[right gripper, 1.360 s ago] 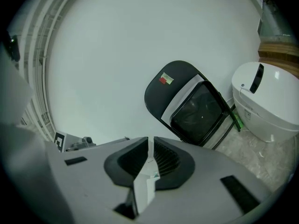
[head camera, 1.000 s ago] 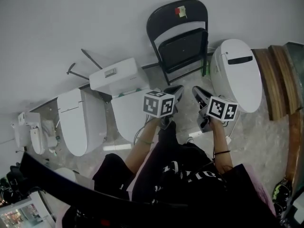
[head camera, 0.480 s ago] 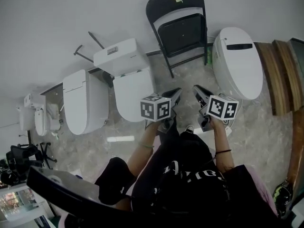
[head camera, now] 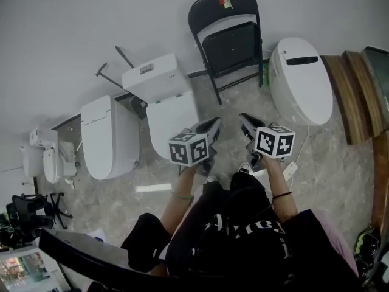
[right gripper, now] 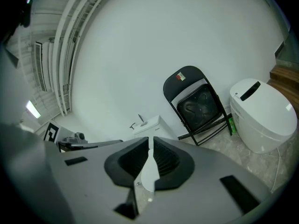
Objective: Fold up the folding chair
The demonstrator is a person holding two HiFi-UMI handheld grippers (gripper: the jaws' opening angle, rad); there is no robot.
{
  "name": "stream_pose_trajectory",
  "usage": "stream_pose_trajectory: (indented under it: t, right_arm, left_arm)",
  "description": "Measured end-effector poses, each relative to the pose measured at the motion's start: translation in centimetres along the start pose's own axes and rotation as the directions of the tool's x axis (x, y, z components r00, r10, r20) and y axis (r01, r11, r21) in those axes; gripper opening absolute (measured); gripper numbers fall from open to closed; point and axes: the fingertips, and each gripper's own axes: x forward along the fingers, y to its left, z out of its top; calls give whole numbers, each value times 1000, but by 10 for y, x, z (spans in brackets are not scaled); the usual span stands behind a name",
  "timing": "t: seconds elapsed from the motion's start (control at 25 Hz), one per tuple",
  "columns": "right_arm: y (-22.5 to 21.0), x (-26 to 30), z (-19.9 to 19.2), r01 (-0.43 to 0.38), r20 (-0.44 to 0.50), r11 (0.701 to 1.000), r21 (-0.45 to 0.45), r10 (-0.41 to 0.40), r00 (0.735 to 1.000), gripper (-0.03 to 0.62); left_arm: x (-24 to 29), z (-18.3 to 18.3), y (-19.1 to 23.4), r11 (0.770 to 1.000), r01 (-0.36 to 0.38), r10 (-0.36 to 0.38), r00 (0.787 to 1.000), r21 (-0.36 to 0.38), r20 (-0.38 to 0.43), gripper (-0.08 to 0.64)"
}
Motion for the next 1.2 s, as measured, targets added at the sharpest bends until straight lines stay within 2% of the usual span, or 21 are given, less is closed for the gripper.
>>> stream_pose_trajectory:
  t: [0.16,0.52,0.64,0.88,1.2]
  right_arm:
    - [31,11,-16,22,10,1000,-1,-22,1000,40]
    - [96,23,-80,102,43,992,69,-105,994,37]
    - [104,21,-93,135,51,988,80,-139,989,37]
    - [109,1,-95,179,88,981,81,-186,979,29]
    - [100,-31,-95,192,96,978,78,-199,975,25]
  left_arm:
    - [-34,-9,14,1000,26,-26,1000,3,-4,3]
    - [-100,-34,47,992,122,-120,991,26,-61,3]
    - [-106,-37,48,987,154,-151,986,41,-70,3]
    - [-106,-47,33,977,205,-199,976,54,-89,3]
    - [-99,-56,-4,970,230,-220,969,82,-110,3]
